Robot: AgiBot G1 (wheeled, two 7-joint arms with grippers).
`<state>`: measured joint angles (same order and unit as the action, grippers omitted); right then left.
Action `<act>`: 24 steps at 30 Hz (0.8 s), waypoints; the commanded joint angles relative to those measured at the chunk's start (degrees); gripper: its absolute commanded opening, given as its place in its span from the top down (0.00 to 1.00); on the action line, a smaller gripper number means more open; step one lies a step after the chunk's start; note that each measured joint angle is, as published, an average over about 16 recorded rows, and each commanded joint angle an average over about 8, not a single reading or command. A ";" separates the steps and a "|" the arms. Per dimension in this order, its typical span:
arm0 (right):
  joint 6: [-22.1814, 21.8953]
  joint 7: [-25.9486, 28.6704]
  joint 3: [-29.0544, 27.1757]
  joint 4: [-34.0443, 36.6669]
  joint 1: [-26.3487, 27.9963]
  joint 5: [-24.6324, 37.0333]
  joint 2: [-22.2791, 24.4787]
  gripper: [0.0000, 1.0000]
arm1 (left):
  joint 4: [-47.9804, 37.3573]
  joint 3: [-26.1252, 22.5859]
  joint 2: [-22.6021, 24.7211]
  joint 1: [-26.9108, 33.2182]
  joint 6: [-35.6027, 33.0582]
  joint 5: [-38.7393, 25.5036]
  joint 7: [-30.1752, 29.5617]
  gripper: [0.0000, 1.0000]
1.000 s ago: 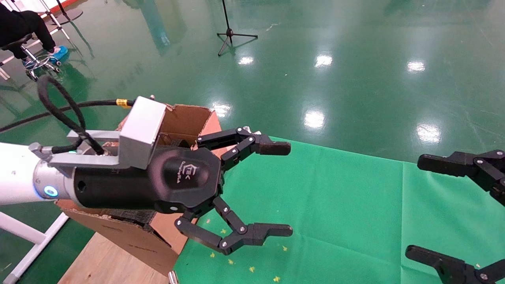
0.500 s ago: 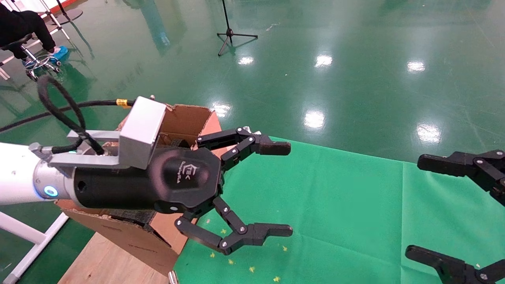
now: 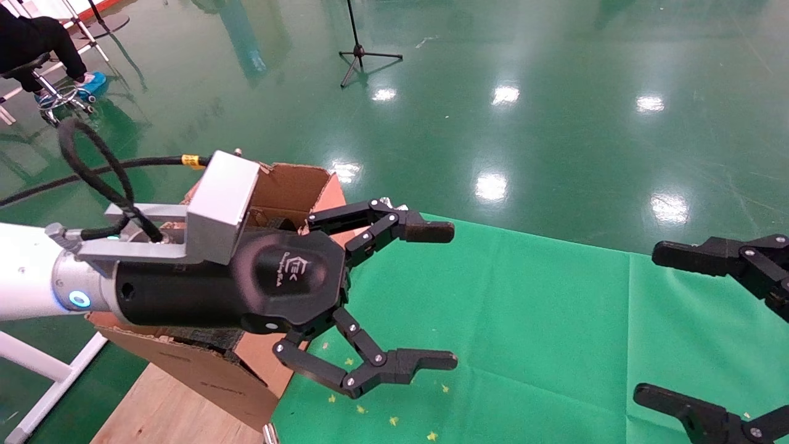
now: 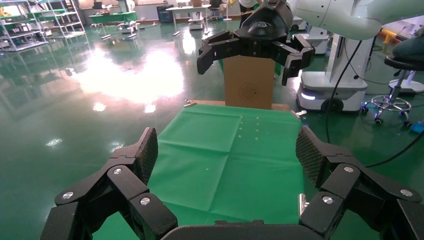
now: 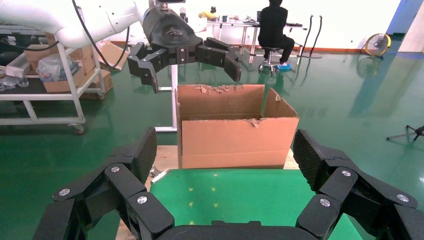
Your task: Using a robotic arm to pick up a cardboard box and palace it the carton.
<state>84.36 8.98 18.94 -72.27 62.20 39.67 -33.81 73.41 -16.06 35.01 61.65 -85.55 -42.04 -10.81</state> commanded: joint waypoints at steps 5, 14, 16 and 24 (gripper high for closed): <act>0.00 0.00 0.00 0.00 0.00 0.00 0.00 0.00 | 0.00 0.00 0.00 0.00 0.00 0.00 0.00 0.00; 0.00 0.00 0.00 0.00 0.00 0.00 0.00 0.00 | 0.00 0.00 0.00 0.00 0.00 0.00 0.00 0.00; 0.00 0.00 0.00 0.00 0.00 0.00 0.00 0.00 | 0.00 0.00 0.00 0.00 0.00 0.00 0.00 0.00; 0.00 0.00 0.00 0.00 0.00 0.00 0.00 0.00 | 0.00 0.00 0.00 0.00 0.00 0.00 0.00 0.00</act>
